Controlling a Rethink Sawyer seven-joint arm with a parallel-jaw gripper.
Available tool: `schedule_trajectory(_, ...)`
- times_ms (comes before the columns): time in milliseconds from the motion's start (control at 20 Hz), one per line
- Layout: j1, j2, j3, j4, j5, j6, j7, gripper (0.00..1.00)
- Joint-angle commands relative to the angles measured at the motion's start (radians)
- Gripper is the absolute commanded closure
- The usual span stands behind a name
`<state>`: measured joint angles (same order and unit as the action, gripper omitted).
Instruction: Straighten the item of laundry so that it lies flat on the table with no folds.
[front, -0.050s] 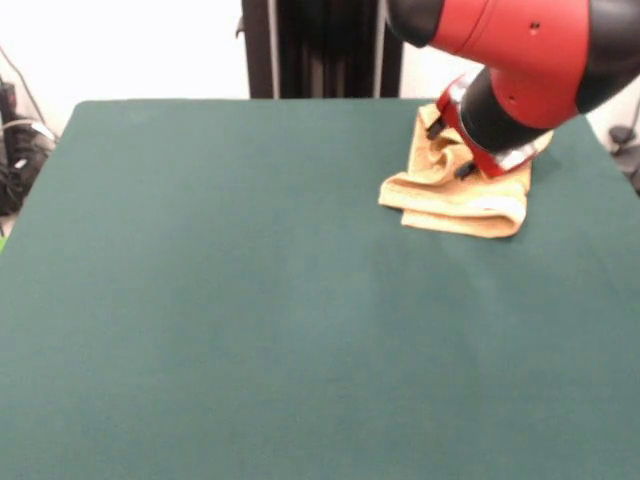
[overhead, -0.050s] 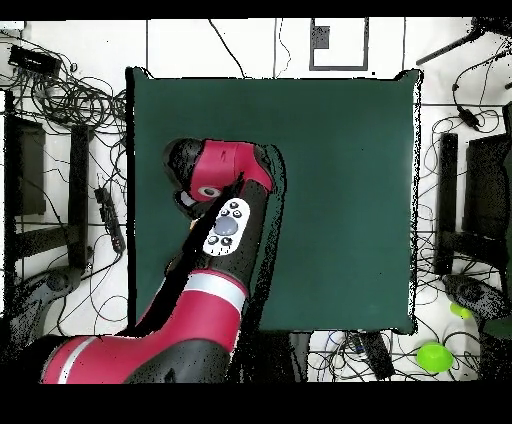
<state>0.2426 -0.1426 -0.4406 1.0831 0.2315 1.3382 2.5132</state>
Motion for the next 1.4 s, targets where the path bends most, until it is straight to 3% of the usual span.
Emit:
schedule_trajectory(50, 0.013, 0.049, 0.03, 0.033, -0.04, -0.136, 0.184, 0.0)
schedule_trajectory(200, -0.009, 0.05, 0.058, 0.059, -0.022, -0.201, 0.151, 0.0)
schedule_trajectory(400, -0.068, 0.021, 0.167, 0.145, 0.068, -0.346, 0.093, 0.0)
schedule_trajectory(600, -0.114, -0.012, 0.254, 0.205, 0.114, -0.392, 0.025, 0.0)
schedule_trajectory(1050, -0.187, -0.072, 0.346, 0.257, 0.109, -0.297, -0.031, 0.0)
schedule_trajectory(1400, -0.173, -0.134, 0.35, 0.282, 0.053, -0.151, -0.011, 0.0)
